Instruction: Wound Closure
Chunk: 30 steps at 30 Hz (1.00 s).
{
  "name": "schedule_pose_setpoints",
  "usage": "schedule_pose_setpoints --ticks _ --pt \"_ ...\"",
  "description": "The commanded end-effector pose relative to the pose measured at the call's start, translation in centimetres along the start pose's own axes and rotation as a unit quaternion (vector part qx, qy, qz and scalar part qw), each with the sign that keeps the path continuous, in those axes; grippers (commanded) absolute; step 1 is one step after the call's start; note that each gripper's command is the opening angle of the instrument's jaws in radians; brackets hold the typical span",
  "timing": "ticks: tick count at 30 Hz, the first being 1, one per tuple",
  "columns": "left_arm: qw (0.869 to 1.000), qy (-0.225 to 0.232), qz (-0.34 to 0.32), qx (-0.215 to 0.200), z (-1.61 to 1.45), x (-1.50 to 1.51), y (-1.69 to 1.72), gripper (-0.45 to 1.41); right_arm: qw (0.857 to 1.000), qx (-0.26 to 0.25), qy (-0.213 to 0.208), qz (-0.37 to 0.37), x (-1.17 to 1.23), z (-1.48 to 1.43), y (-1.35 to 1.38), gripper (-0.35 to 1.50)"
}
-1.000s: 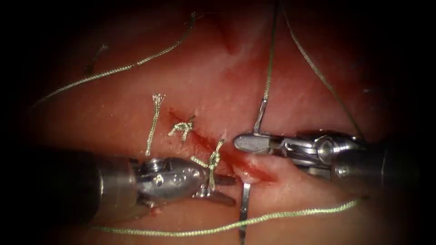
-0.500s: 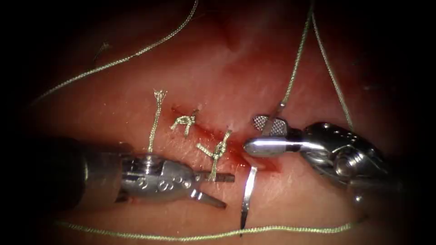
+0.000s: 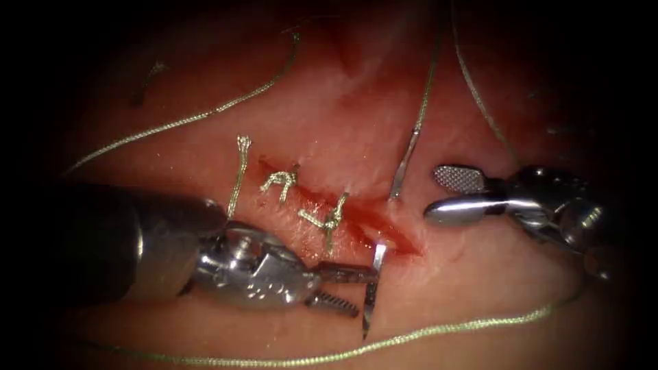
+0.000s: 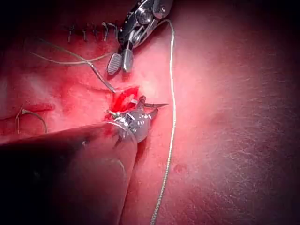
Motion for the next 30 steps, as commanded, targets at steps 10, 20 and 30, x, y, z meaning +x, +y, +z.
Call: schedule_pose_setpoints --ticks 10,20,30 --pt "1.000 -0.007 0.024 -0.008 0.31 -0.11 0.12 0.42 1.000 0.010 0.003 -0.004 -0.13 0.14 -0.05 1.30" --pt "0.999 0.002 0.030 -0.018 0.41 -0.10 0.16 0.42 1.000 0.013 0.005 -0.006 -0.18 0.18 -0.10 1.30" --pt "0.999 0.015 0.027 -0.011 0.41 -0.06 0.17 -0.45 1.000 0.017 0.007 -0.007 -0.21 0.21 -0.12 1.30"
